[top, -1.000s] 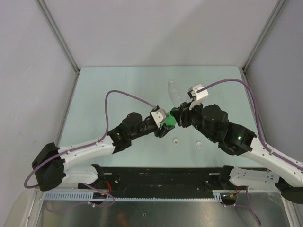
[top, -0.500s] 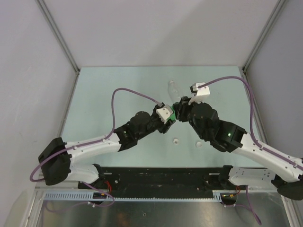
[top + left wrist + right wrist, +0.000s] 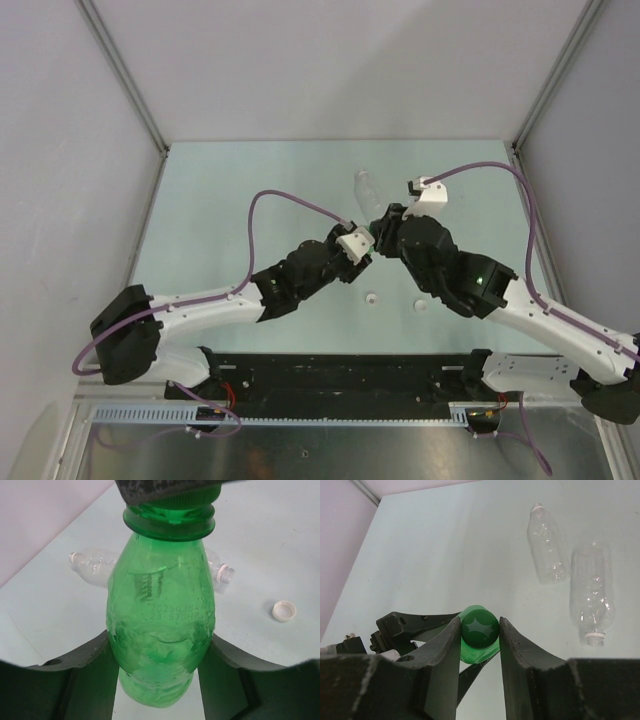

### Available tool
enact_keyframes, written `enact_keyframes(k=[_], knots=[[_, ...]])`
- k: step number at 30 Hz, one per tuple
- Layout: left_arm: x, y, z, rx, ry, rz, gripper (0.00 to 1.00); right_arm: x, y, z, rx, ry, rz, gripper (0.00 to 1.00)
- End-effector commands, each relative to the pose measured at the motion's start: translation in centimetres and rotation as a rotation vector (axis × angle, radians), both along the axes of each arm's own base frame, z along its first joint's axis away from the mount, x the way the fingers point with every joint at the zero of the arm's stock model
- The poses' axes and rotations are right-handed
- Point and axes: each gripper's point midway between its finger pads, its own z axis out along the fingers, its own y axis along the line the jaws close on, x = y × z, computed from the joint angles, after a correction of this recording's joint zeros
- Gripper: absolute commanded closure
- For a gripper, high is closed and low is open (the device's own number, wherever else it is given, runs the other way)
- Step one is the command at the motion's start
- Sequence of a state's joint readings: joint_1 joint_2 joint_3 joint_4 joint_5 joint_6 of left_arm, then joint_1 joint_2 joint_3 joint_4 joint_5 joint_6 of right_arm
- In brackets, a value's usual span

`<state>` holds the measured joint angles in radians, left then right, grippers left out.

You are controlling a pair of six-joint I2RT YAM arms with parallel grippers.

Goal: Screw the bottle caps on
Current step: Screw the bottle cap onto the plastic bottle.

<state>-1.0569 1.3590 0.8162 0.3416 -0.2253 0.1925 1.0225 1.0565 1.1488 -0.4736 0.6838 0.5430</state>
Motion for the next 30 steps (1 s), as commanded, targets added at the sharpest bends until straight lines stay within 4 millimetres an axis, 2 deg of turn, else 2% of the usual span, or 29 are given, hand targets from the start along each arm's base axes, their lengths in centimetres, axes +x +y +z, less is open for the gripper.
enact_keyframes(k=[1,10,20,28,30], knots=[[-1.2,-2.5,12.7,-0.319,-0.244,-0.079,1.00,-0.7,0.4,-3.0,-0.016,0.110,0.017,0.97],[-2.0,-2.6,11.2,-0.335,-0.199,-0.113,1.00,-1.0,-0.7,-1.2,0.010,0.074,0.038,0.99],[-2.2,-2.4,11.0,-0.335,-0.214,-0.122,1.00,-2.2,-0.2,-1.2,-0.012,0.094,0.179,1.00],[-1.9,-1.9,10.7,-0.332,-0.211,-0.098,1.00,-3.0,-1.0,0.6,-0.003,0.037,0.230,1.00],[-1.8,-2.2,10.2,-0.325,-0.204,-0.101,1.00,-3.0,-1.2,1.9,0.025,-0.004,0.238,1.00]])
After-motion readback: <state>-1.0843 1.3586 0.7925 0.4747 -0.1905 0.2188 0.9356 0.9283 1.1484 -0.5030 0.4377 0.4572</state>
